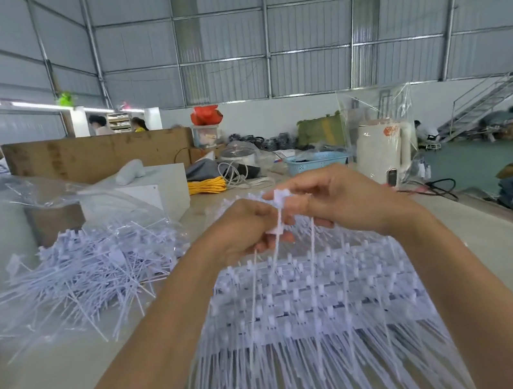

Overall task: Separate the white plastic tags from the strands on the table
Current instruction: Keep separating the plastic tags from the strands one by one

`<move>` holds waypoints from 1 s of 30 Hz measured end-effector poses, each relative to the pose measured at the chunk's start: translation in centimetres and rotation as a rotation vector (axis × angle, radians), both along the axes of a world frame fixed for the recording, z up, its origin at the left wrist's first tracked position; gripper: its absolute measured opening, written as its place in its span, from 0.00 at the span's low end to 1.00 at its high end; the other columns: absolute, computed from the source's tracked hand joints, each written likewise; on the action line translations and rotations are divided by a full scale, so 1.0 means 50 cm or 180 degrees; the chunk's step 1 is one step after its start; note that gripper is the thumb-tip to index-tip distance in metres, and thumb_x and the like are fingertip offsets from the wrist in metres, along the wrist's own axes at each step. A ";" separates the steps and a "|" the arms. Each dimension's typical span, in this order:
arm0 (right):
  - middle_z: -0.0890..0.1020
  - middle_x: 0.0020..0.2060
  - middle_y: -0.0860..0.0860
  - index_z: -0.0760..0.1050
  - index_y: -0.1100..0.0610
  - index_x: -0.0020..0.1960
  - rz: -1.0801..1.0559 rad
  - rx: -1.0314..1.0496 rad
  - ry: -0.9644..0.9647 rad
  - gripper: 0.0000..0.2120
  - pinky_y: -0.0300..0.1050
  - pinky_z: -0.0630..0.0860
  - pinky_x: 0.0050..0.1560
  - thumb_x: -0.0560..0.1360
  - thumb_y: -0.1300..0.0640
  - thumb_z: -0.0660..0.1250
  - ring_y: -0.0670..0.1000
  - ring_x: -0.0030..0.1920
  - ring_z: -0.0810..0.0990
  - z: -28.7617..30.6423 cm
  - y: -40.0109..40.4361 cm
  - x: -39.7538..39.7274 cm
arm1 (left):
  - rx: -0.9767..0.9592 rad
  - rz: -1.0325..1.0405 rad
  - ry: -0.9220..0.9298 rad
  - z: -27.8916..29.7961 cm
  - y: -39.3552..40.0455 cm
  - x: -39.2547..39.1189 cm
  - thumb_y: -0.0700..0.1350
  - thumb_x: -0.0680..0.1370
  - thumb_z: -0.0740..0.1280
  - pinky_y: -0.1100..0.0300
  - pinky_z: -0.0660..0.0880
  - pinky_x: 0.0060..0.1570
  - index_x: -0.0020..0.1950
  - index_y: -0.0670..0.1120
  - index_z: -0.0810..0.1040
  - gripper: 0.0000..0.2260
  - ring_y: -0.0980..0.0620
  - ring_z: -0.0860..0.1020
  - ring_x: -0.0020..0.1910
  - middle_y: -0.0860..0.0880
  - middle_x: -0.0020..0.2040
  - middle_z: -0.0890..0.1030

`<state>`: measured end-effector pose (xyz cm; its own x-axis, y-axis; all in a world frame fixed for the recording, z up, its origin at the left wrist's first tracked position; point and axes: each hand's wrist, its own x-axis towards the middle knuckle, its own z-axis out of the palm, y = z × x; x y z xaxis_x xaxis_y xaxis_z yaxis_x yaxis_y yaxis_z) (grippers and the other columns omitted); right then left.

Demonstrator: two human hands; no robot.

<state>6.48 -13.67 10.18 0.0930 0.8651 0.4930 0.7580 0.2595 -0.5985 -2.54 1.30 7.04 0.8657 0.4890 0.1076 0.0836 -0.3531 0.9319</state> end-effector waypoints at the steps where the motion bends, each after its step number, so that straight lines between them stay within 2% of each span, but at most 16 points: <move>1: 0.81 0.39 0.44 0.76 0.47 0.60 -0.0069 -0.0160 -0.0231 0.15 0.32 0.75 0.39 0.75 0.60 0.67 0.40 0.35 0.78 -0.005 0.007 0.001 | -0.0241 -0.0066 -0.0060 0.002 -0.005 0.002 0.41 0.80 0.62 0.64 0.62 0.22 0.50 0.40 0.79 0.07 0.49 0.77 0.32 0.40 0.40 0.84; 3: 0.75 0.43 0.50 0.68 0.41 0.65 -0.0210 -0.0459 -0.0435 0.26 0.43 0.76 0.49 0.74 0.63 0.69 0.48 0.42 0.77 -0.017 0.017 0.004 | -0.0690 -0.0083 -0.0082 0.005 -0.010 0.004 0.49 0.82 0.58 0.66 0.60 0.21 0.47 0.39 0.76 0.15 0.52 0.74 0.24 0.43 0.30 0.80; 6: 0.70 0.42 0.52 0.57 0.38 0.68 -0.0358 -0.0473 -0.0349 0.37 0.53 0.77 0.46 0.71 0.63 0.72 0.54 0.38 0.75 -0.031 0.030 0.007 | -0.0769 -0.0101 0.0129 0.003 -0.004 0.001 0.68 0.76 0.50 0.66 0.61 0.22 0.38 0.40 0.77 0.33 0.52 0.71 0.20 0.45 0.25 0.76; 8: 0.70 0.43 0.51 0.55 0.40 0.68 -0.0531 -0.0476 -0.0331 0.39 0.52 0.78 0.43 0.69 0.61 0.74 0.50 0.35 0.75 -0.035 0.035 0.011 | -0.0780 -0.0351 0.0207 0.006 -0.002 -0.006 0.74 0.68 0.51 0.67 0.61 0.20 0.34 0.41 0.78 0.36 0.52 0.71 0.20 0.45 0.26 0.76; 10: 0.71 0.45 0.50 0.57 0.43 0.68 -0.0619 -0.0533 -0.0227 0.37 0.44 0.77 0.37 0.69 0.60 0.75 0.48 0.33 0.75 -0.040 0.038 0.017 | -0.0392 -0.0475 0.0277 0.006 -0.002 -0.012 0.73 0.64 0.59 0.66 0.63 0.21 0.35 0.43 0.78 0.32 0.54 0.71 0.22 0.47 0.27 0.77; 12: 0.73 0.45 0.50 0.63 0.48 0.65 -0.0661 -0.0601 -0.0112 0.30 0.41 0.76 0.35 0.69 0.58 0.75 0.48 0.33 0.77 -0.046 0.039 0.024 | 0.0252 -0.0391 0.0259 0.003 -0.001 -0.012 0.65 0.68 0.67 0.66 0.66 0.25 0.35 0.47 0.77 0.21 0.57 0.72 0.24 0.51 0.29 0.78; 14: 0.77 0.44 0.54 0.72 0.58 0.57 -0.0790 -0.0674 -0.0366 0.19 0.45 0.77 0.37 0.70 0.54 0.73 0.47 0.33 0.77 -0.047 0.035 0.029 | 0.0530 -0.0227 0.0070 -0.003 -0.003 -0.007 0.57 0.73 0.68 0.66 0.67 0.27 0.32 0.49 0.77 0.15 0.60 0.72 0.23 0.54 0.26 0.77; 16: 0.79 0.35 0.54 0.76 0.66 0.46 -0.0752 -0.0762 -0.0441 0.16 0.41 0.77 0.33 0.74 0.51 0.69 0.44 0.30 0.76 -0.047 0.031 0.032 | 0.0549 -0.0055 -0.0111 -0.006 -0.005 -0.002 0.55 0.76 0.66 0.66 0.67 0.27 0.32 0.49 0.77 0.15 0.60 0.71 0.21 0.55 0.23 0.76; 17: 0.79 0.30 0.50 0.77 0.65 0.42 -0.0666 -0.0776 -0.0331 0.14 0.36 0.74 0.30 0.75 0.52 0.67 0.41 0.27 0.75 -0.048 0.028 0.031 | 0.0550 0.0027 -0.0141 -0.006 -0.008 0.001 0.55 0.77 0.65 0.66 0.67 0.27 0.33 0.48 0.77 0.16 0.59 0.70 0.21 0.54 0.23 0.76; 19: 0.77 0.24 0.44 0.79 0.59 0.41 -0.0504 -0.0647 -0.0245 0.09 0.32 0.70 0.30 0.76 0.55 0.66 0.39 0.26 0.74 -0.048 0.025 0.030 | 0.0436 0.0141 -0.0133 -0.005 -0.014 0.005 0.55 0.78 0.64 0.66 0.65 0.26 0.34 0.46 0.77 0.17 0.57 0.69 0.20 0.52 0.22 0.75; 21: 0.77 0.24 0.40 0.80 0.56 0.41 -0.0407 -0.0445 -0.0236 0.05 0.31 0.70 0.34 0.75 0.59 0.68 0.39 0.27 0.75 -0.047 0.026 0.030 | 0.0021 0.0107 -0.0105 -0.003 -0.018 0.006 0.53 0.79 0.64 0.69 0.62 0.21 0.35 0.43 0.75 0.17 0.58 0.66 0.16 0.51 0.19 0.72; 24: 0.77 0.24 0.39 0.77 0.48 0.36 -0.0349 -0.0244 -0.0189 0.13 0.34 0.68 0.33 0.73 0.63 0.70 0.39 0.27 0.73 -0.046 0.029 0.026 | -0.1114 -0.0418 0.0053 0.004 -0.017 0.001 0.48 0.81 0.61 0.71 0.54 0.14 0.30 0.43 0.72 0.20 0.60 0.61 0.13 0.51 0.18 0.68; 27: 0.76 0.30 0.44 0.78 0.53 0.36 -0.0249 -0.0094 -0.0132 0.09 0.37 0.67 0.35 0.72 0.64 0.71 0.42 0.30 0.71 -0.040 0.026 0.021 | -0.1918 -0.1015 0.0009 0.002 -0.015 0.000 0.44 0.76 0.60 0.71 0.51 0.14 0.25 0.46 0.74 0.18 0.61 0.59 0.13 0.52 0.18 0.66; 29: 0.75 0.29 0.43 0.77 0.56 0.36 -0.0061 0.0006 0.0060 0.08 0.34 0.68 0.35 0.72 0.66 0.70 0.41 0.30 0.71 -0.033 0.015 0.023 | -0.2464 -0.1534 -0.0315 0.006 -0.008 -0.003 0.42 0.73 0.61 0.70 0.52 0.14 0.25 0.46 0.76 0.16 0.61 0.60 0.13 0.53 0.17 0.66; 30: 0.75 0.28 0.43 0.76 0.57 0.36 0.0017 0.0027 0.0154 0.09 0.32 0.68 0.34 0.72 0.66 0.69 0.41 0.30 0.71 -0.030 0.007 0.027 | -0.2957 -0.1906 -0.0559 0.011 0.000 -0.010 0.39 0.73 0.64 0.69 0.53 0.15 0.26 0.43 0.76 0.14 0.59 0.60 0.14 0.52 0.18 0.67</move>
<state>7.84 -13.34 8.69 0.1122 0.8615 0.4953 0.7267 0.2688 -0.6322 -3.03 1.32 7.61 0.9970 -0.0475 0.0610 -0.0251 0.5469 0.8368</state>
